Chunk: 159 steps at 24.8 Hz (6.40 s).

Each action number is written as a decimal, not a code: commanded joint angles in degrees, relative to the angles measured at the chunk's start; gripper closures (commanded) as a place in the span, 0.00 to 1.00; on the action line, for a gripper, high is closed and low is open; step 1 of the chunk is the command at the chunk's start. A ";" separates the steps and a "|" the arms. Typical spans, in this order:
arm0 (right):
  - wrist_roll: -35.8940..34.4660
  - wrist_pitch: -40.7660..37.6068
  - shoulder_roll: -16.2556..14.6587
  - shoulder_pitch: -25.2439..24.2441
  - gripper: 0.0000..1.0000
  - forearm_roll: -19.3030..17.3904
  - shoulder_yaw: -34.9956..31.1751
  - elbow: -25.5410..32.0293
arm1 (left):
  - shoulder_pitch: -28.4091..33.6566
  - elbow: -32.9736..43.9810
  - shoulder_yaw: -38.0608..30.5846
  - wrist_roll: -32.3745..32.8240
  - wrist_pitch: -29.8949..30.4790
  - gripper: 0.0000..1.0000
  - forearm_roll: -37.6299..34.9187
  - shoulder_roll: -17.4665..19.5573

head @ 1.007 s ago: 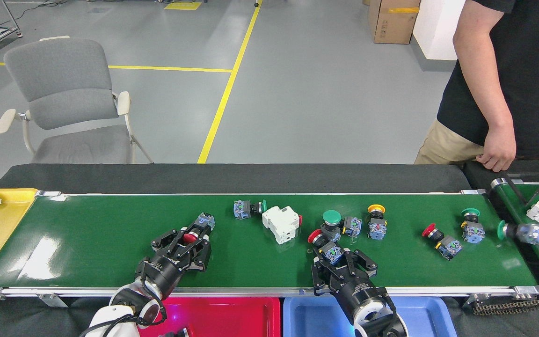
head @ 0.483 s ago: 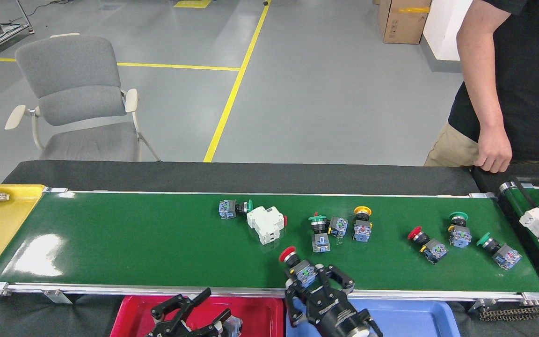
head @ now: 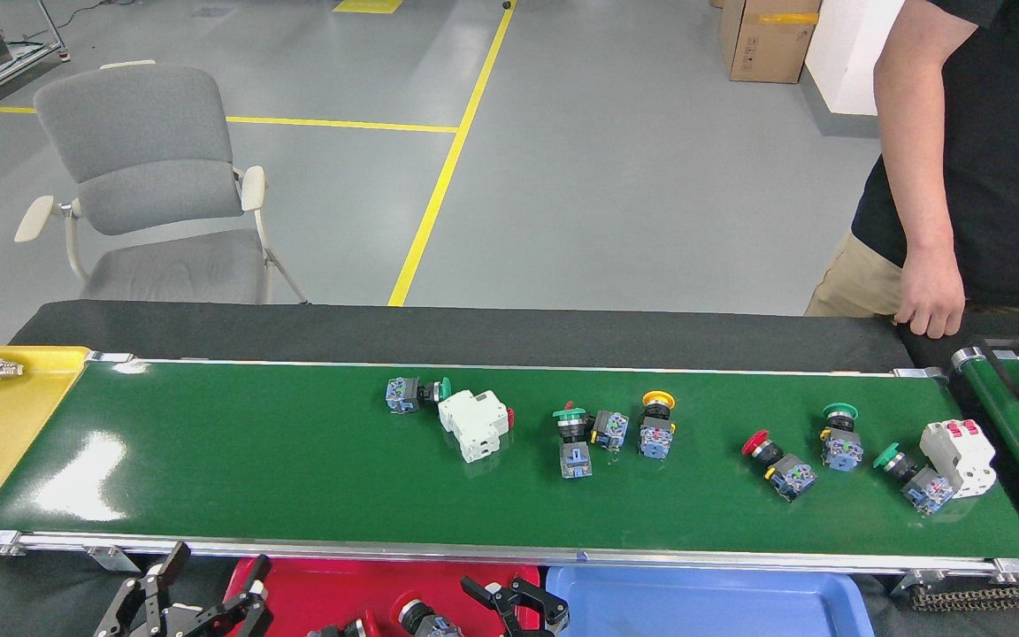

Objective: Pick switch part from conveyor to tray

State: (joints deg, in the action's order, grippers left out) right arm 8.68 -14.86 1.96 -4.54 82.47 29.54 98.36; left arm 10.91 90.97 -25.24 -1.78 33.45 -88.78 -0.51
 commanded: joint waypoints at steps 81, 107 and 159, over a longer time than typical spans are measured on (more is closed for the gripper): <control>-10.00 3.08 -0.55 -11.37 0.01 -5.65 -45.27 2.80 | -5.37 9.40 48.45 9.87 -1.90 0.14 9.59 4.02; -1.56 15.38 2.35 18.87 0.10 -1.08 -11.79 -25.33 | -9.76 -7.48 3.62 5.83 -7.43 0.00 11.35 9.65; -2.53 2.11 -10.04 -5.57 0.02 -14.35 -44.66 -0.54 | 7.99 3.16 3.27 -9.29 11.55 0.00 9.24 4.81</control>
State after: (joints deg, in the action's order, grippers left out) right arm 6.23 -12.67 -7.76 -10.37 68.23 -14.83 96.87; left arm 19.20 93.53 -21.07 -10.86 44.71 -79.61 4.34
